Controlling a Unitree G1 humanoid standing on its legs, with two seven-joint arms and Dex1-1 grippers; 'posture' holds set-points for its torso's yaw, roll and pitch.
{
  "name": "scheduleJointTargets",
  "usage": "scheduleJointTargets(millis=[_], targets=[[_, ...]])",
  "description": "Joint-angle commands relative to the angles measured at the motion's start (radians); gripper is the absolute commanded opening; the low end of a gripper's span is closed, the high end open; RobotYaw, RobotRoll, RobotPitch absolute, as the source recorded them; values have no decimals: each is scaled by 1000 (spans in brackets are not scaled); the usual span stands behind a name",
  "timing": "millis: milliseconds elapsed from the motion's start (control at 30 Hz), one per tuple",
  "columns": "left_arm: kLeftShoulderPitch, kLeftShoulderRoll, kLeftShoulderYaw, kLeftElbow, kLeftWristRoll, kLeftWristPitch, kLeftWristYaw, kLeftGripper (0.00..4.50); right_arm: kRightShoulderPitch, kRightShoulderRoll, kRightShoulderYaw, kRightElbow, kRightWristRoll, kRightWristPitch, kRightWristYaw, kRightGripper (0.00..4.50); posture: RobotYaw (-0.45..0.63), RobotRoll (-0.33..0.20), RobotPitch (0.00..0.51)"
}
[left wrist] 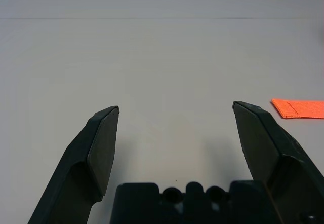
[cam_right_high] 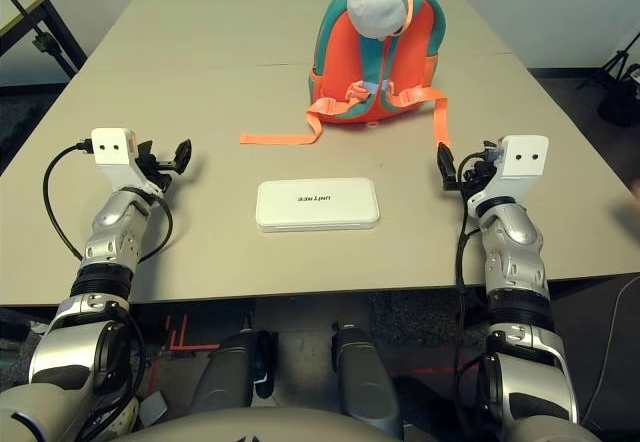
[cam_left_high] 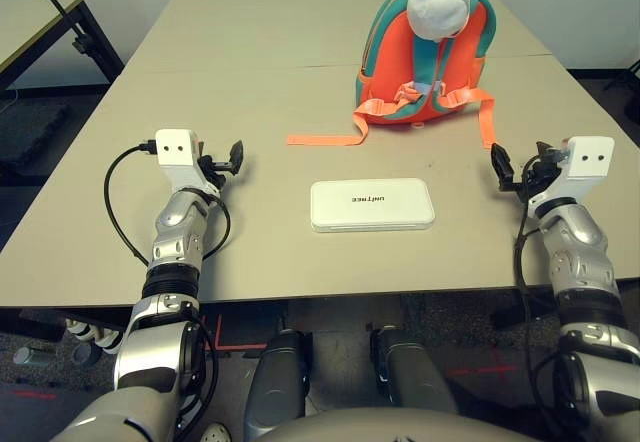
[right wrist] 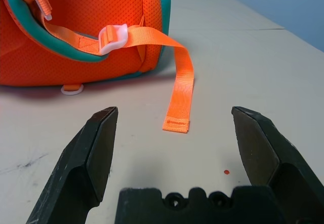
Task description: Put the pencil case into the backpack and zip it.
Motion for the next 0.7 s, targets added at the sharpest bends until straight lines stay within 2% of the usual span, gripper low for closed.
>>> scheduleJointTargets(millis=[33, 433, 567, 700], targets=[[2, -1, -1, -2, 7, 5, 1, 4500, -4, -3, 7, 7, -9, -1, 1, 4447, -67, 0, 117], [-2, -10, -4, -84, -19, 76, -11, 4500, -30, 1, 13, 28, -17, -5, 3, 4447, -49, 0, 104], [8, -9, -8, -168, -52, 173, -40, 4500, -38, 3, 17, 36, -19, -6, 8, 4447, -39, 0, 99], [26, -5, -30, -299, -119, 367, -111, 4500, -49, 3, 22, 54, -29, -13, 14, 4447, -40, 0, 96]])
